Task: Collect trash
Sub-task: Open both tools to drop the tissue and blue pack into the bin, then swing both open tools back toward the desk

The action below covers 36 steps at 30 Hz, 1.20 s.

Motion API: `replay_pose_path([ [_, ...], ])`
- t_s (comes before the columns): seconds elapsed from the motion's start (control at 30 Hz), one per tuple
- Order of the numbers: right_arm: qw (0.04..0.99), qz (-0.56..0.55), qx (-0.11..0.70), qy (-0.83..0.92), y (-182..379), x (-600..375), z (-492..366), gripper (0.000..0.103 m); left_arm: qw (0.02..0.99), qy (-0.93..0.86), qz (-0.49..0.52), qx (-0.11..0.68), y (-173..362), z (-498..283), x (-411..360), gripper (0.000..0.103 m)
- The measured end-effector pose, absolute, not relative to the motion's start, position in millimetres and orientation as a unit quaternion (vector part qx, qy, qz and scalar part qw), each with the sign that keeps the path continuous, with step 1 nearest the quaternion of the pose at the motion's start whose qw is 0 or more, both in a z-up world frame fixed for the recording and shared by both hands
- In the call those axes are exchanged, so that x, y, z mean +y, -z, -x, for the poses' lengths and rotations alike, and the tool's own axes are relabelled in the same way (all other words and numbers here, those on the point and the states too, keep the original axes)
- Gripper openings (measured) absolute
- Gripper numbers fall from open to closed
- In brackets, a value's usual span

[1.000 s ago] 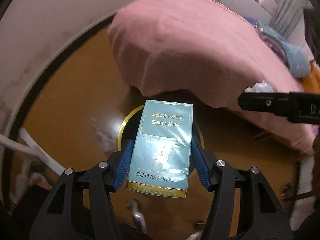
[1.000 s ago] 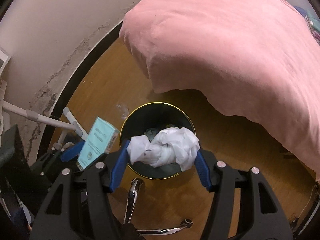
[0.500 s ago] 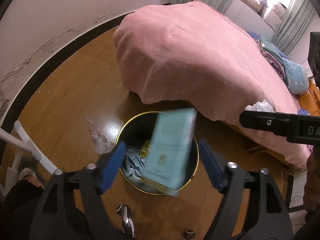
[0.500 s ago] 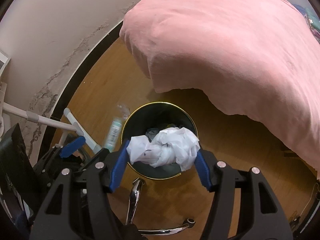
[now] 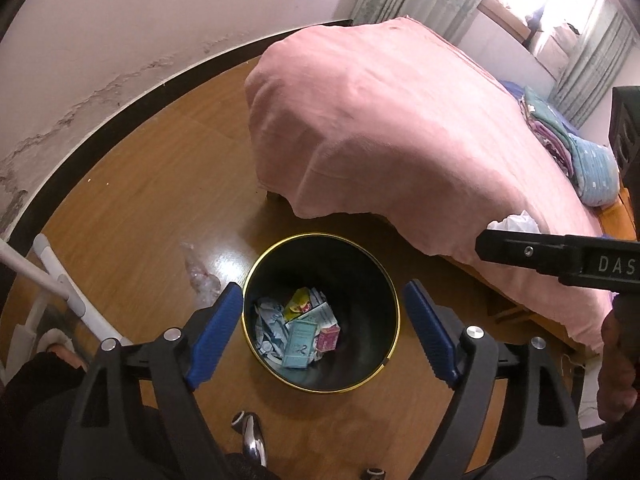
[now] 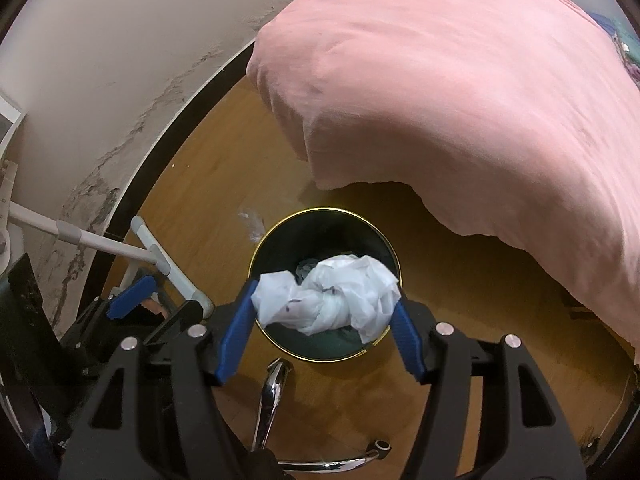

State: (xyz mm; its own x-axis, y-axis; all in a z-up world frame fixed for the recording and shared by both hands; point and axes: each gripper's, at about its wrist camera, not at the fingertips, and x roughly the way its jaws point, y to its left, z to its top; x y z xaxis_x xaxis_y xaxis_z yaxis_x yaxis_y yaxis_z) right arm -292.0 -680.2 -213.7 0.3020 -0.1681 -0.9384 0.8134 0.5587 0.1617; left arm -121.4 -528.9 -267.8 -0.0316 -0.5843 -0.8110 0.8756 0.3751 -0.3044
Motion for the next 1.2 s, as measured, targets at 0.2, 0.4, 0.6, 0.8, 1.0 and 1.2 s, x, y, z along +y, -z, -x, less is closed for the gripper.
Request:
replay_pose_path([
  [0.2,0.741,-0.326,0.477,0.341,208.4,-678.9,290.8,0.075,0.681,0.536,-0.149,0.476,264.8,120.3,-524.0,0.081],
  [0.4,0.747,-0.311,0.475,0.345,203.3,-678.5,289.5,0.079,0.680,0.547,-0.132,0.469,247.4,122.7,-513.9,0.082],
  [0.6,0.763,-0.259,0.446,0.389,165.9,-672.8,295.0,0.079,0.689,0.568,-0.173,0.415,190.4,139.5,-486.9,0.082],
  [0.8,0.809,-0.215,0.391,0.383,93.9,-636.6,281.4,0.082,0.708,0.583,-0.188,0.350,82.2,132.9,-427.6,0.091],
  [1.0,0.868,-0.194,0.368,0.271,38.8,-560.4,207.1,0.084,0.759,0.532,-0.195,0.320,1.7,82.6,-332.5,0.093],
  [1.2,0.910,-0.116,0.390,0.075,4.3,-430.0,67.1,0.086,0.855,0.362,-0.156,0.336,-23.3,-26.4,-186.6,0.093],
])
